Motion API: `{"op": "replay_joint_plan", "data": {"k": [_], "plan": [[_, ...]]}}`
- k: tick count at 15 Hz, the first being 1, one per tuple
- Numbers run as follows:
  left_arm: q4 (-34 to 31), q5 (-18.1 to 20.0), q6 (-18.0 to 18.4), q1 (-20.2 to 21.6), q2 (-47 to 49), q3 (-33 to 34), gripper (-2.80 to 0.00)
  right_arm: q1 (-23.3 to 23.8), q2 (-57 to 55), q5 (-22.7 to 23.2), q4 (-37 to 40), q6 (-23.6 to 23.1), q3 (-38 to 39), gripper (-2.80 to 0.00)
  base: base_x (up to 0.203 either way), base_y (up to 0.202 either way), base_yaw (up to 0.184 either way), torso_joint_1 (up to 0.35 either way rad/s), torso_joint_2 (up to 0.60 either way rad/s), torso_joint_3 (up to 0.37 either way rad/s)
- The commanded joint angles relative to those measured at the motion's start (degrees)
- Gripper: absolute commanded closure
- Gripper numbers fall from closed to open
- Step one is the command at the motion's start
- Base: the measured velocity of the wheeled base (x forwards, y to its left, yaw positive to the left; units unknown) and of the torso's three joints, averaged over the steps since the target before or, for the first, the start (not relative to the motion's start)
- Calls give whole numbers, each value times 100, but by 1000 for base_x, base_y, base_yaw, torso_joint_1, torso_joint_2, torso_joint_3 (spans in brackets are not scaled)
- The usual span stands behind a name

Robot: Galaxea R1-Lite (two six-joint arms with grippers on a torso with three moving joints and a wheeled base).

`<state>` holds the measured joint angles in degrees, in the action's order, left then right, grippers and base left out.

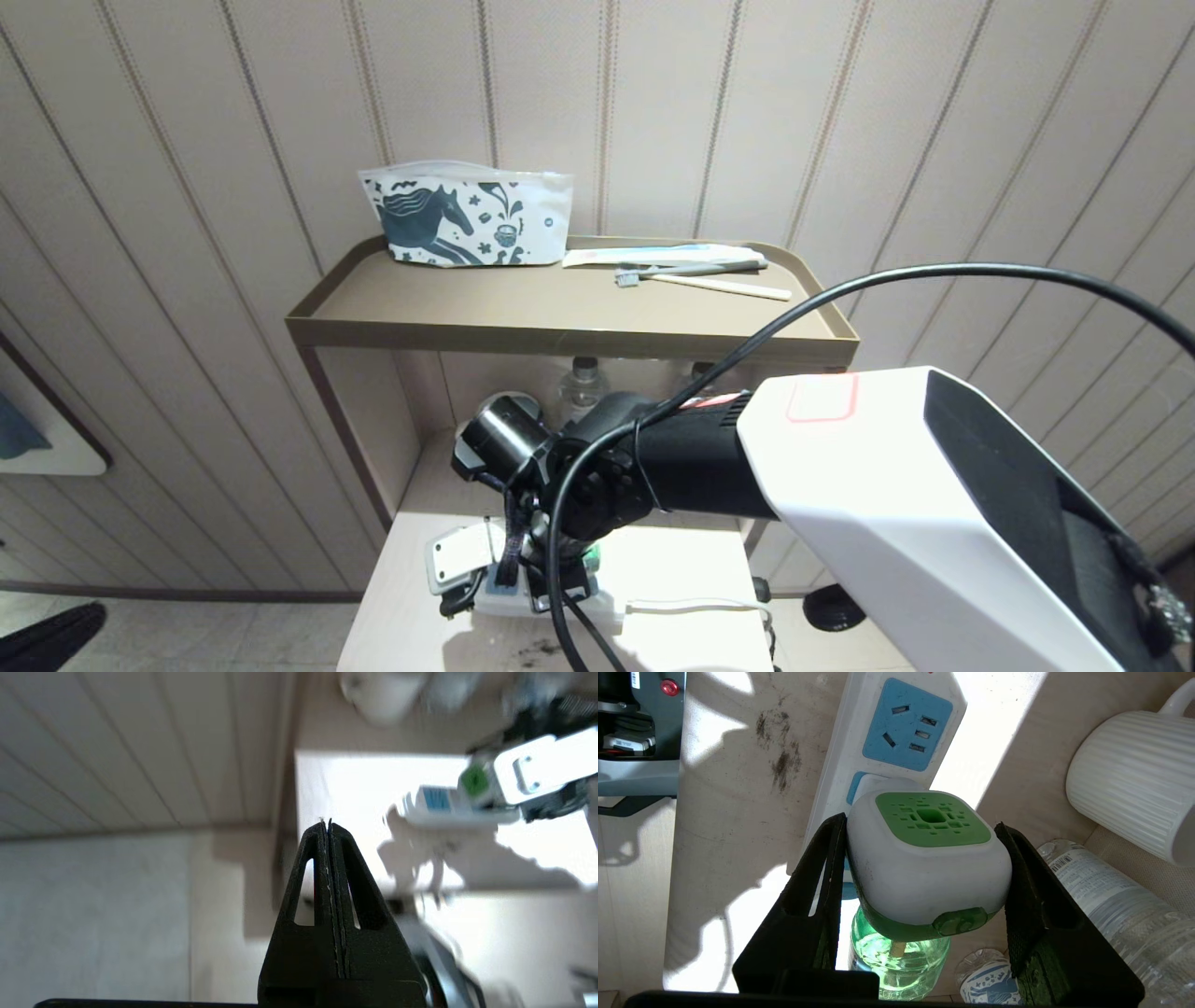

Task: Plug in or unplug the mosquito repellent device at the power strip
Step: Hold the socket with your left hand and unplug it with your right hand

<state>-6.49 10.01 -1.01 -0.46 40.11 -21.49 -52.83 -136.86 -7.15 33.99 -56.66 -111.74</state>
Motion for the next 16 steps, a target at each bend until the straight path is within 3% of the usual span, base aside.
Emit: {"op": "replay_joint_plan", "data": {"k": [1,4,6,10,12,15,16], "plan": [[520,357,190,-52,2529,73,0,29,28,3,20,-29,3,0,0,0,0,0,0,0],[2066,677,455,-329,4351,447,0,51,19,12,12,-29,3,0,0,0,0,0,0,0],[3202,807,550,-617,4958,690,0,61,27,19,11,-22,3,0,0,0,0,0,0,0],[4936,702,-346,-1505,6150,713,0,99,14,21,11,-20,3,0,0,0,0,0,0,0],[5556,225,-980,-2016,6721,654,0,177,19,38,3,-20,3,0,0,0,0,0,0,0],[6450,-404,-1252,-2644,7322,640,0,221,-25,38,-77,-12,3,0,0,0,0,0,0,0],[6542,-450,-1332,-2692,7469,613,0,265,-51,38,-129,-3,3,0,0,0,0,0,0,0]]}}
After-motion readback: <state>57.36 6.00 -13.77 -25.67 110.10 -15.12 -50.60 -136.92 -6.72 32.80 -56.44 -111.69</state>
